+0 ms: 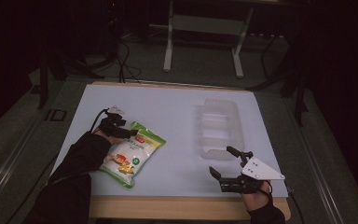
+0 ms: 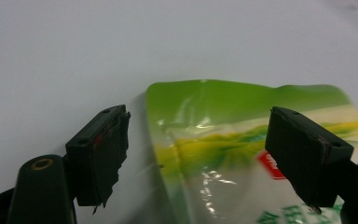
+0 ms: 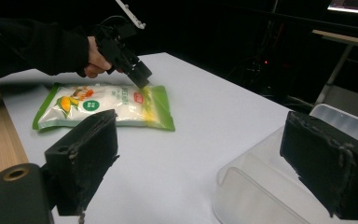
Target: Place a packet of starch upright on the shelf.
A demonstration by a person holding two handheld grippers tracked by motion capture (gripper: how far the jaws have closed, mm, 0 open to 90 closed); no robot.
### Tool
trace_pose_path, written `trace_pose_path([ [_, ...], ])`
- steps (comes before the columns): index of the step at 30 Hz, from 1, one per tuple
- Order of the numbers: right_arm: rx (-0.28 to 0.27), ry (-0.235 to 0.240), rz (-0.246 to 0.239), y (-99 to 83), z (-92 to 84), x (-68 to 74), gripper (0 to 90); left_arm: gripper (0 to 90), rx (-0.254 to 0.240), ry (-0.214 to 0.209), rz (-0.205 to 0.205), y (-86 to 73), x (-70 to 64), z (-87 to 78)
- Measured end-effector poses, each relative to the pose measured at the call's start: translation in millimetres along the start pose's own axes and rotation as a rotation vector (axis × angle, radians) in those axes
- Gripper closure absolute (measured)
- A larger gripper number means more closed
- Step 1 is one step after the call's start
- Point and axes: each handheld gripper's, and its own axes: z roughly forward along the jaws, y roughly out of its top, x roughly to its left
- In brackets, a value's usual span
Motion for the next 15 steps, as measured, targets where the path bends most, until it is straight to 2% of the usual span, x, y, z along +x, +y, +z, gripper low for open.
trace_pose_path([
  [10, 0.006, 0.003, -0.001, -0.2, 1.0, 0.2, 10.9, 21.7, 0.033, -0.028, -0.032, -6.5, 3.7, 11.9],
  [15, 0.007, 0.002, -0.001, -0.2, 0.6, 0.2, 10.9, 23.8, 0.034, -0.015, -0.002, -7.7, 0.8, 13.4],
])
